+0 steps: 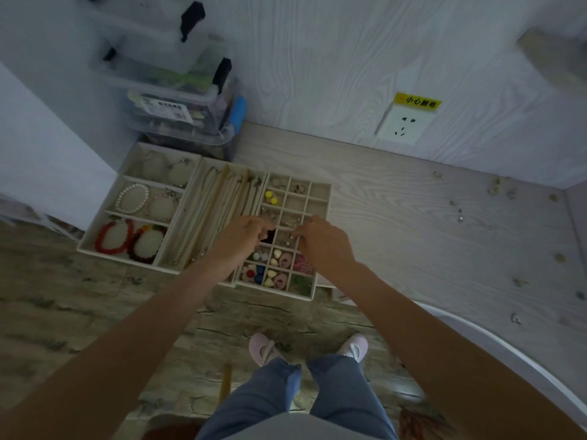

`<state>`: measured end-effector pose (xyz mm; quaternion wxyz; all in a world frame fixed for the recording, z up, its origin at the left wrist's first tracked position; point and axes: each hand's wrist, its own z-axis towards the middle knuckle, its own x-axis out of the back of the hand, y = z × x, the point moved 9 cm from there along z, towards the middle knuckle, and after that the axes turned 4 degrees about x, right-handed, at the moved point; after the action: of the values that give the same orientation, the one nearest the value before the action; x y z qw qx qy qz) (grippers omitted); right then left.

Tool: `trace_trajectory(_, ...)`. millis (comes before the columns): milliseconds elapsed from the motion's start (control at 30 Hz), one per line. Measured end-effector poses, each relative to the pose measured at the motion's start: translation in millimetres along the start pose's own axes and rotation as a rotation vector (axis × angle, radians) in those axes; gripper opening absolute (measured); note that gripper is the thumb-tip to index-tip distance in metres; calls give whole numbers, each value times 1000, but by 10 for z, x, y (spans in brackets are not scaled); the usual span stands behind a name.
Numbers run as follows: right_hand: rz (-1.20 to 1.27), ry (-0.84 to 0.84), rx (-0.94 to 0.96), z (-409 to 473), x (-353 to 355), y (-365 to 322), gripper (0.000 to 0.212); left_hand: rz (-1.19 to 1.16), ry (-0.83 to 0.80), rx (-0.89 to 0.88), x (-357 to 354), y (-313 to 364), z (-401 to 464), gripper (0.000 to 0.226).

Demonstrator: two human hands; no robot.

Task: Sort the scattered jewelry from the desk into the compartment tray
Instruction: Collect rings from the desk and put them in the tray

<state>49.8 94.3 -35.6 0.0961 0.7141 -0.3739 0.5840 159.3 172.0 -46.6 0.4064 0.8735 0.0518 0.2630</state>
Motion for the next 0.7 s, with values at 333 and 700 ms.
trace_trajectory(333,190,24,-75,-80,127,150,30,-742,-246,218,-104,-58,-245,35)
trace_trajectory(700,740,115,39,-76,353,27,18,-506,-215,44,-206,265,-217,15)
